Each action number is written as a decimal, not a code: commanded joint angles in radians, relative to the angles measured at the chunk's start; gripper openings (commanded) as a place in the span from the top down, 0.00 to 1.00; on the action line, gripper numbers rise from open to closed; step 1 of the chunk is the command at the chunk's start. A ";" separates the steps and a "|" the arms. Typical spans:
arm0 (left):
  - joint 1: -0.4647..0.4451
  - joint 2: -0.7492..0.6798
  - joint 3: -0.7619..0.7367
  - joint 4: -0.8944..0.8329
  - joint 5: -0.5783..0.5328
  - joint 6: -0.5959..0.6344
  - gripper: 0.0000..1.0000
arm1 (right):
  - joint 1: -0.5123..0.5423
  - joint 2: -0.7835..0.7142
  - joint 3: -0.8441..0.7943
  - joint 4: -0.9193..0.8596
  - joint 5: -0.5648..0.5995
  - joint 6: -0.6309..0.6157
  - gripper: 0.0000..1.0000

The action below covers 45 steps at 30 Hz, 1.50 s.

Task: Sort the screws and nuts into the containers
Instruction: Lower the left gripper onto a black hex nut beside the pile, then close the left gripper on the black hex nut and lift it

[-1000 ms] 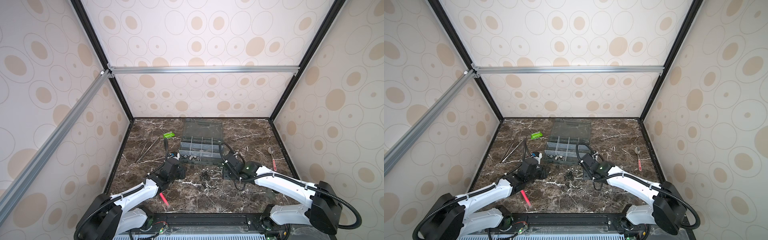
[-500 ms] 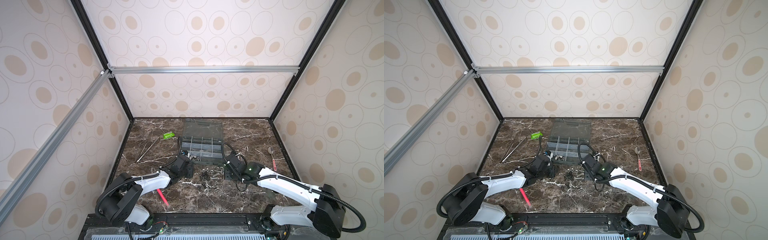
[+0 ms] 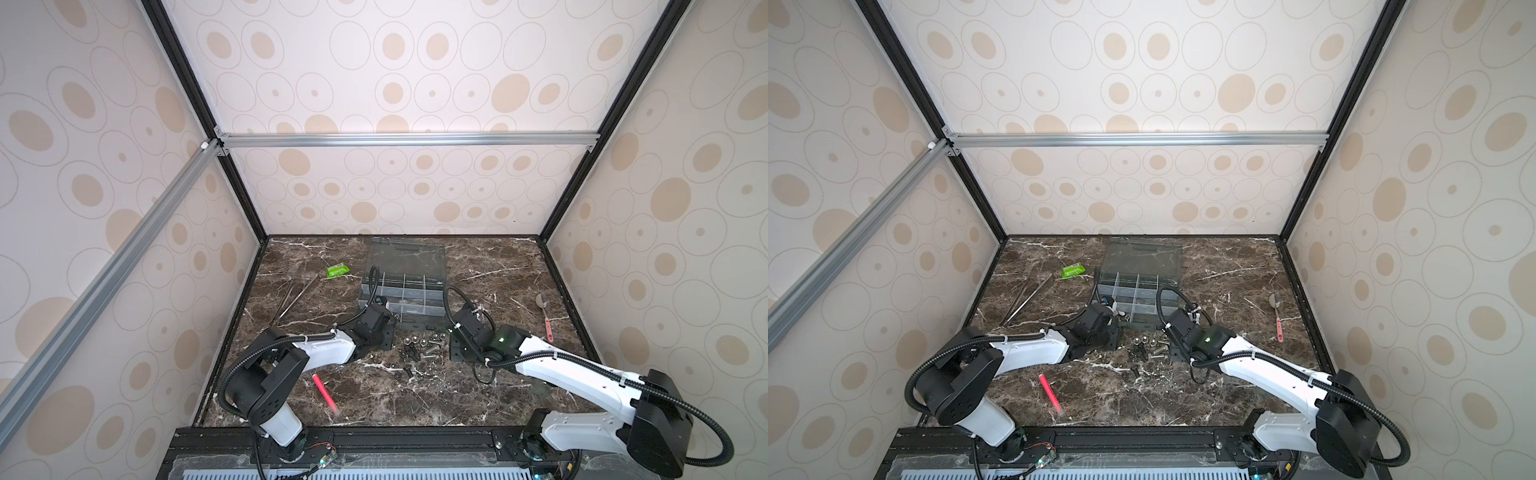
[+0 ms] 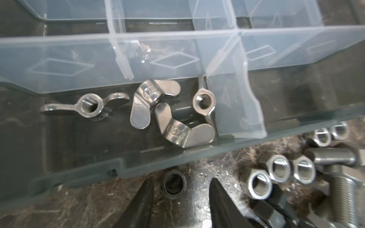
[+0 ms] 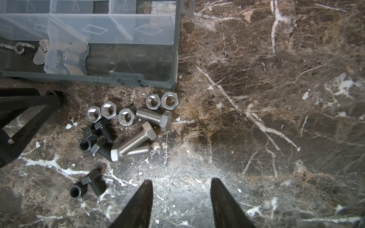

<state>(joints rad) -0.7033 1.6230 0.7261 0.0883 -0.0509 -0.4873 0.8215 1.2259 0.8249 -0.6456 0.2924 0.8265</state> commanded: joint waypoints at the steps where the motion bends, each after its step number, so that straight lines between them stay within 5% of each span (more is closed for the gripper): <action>1: -0.009 0.021 0.040 -0.020 -0.033 0.051 0.54 | -0.008 -0.019 -0.015 -0.031 0.024 0.022 0.49; 15: -0.014 0.088 0.061 -0.017 -0.065 0.089 0.57 | -0.008 -0.045 -0.031 -0.038 0.037 0.038 0.49; 29: -0.050 0.111 0.030 -0.021 -0.082 0.089 0.74 | -0.008 -0.077 -0.046 -0.044 0.054 0.056 0.49; 45: -0.068 -0.077 -0.039 -0.058 -0.038 0.031 0.82 | -0.008 -0.090 -0.054 -0.054 0.074 0.060 0.49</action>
<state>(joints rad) -0.7639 1.5932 0.6777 0.0692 -0.1085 -0.4343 0.8215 1.1587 0.7811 -0.6701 0.3382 0.8677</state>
